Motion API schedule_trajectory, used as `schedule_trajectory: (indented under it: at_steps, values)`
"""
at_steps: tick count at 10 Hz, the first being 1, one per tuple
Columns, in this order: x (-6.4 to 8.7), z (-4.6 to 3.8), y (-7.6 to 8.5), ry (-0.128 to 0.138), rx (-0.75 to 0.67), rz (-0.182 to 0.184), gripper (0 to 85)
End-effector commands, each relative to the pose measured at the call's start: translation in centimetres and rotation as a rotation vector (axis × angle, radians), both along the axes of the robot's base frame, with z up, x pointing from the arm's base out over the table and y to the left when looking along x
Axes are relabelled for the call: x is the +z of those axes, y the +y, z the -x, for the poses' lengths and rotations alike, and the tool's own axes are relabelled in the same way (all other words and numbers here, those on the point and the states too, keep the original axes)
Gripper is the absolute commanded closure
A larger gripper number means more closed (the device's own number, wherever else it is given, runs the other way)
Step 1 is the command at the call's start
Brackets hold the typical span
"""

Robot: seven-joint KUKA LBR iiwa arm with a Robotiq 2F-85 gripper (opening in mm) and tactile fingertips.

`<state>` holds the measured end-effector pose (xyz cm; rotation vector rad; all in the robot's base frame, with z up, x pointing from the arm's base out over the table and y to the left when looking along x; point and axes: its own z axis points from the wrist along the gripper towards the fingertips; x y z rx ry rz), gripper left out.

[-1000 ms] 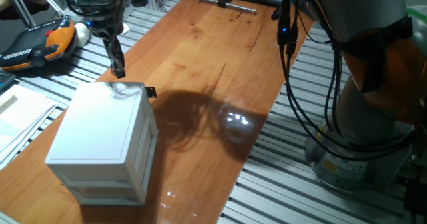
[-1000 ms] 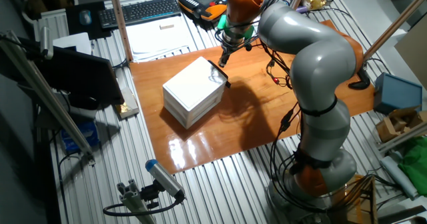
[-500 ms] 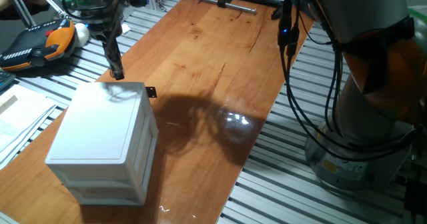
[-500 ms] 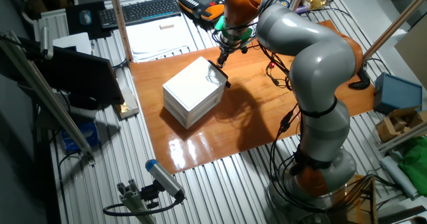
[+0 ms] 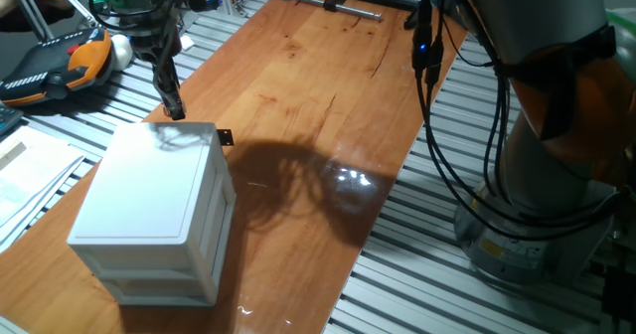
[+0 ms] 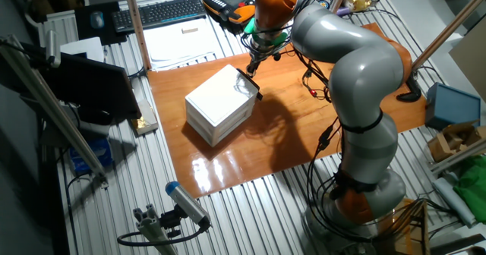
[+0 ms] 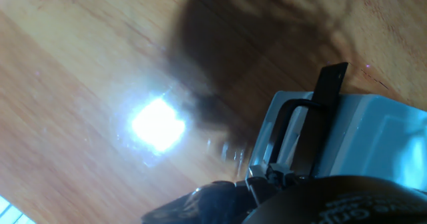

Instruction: Grasp the handle and open the drawer

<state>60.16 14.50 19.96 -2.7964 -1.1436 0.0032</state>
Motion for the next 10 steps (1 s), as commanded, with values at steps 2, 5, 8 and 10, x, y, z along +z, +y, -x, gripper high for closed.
schedule_trajectory:
  at_steps: [2, 5, 8, 10]
  values:
    - [-0.08, 0.02, -0.01, -0.001, -0.005, -0.002, 84.3]
    - [-0.20, 0.08, -0.07, -0.006, -0.014, -0.002, 82.3]
    - [-0.31, 0.10, -0.14, -0.014, -0.054, -0.001, 76.0]
    - [-0.25, 0.10, -0.14, -0.007, -0.099, 0.001, 76.0]
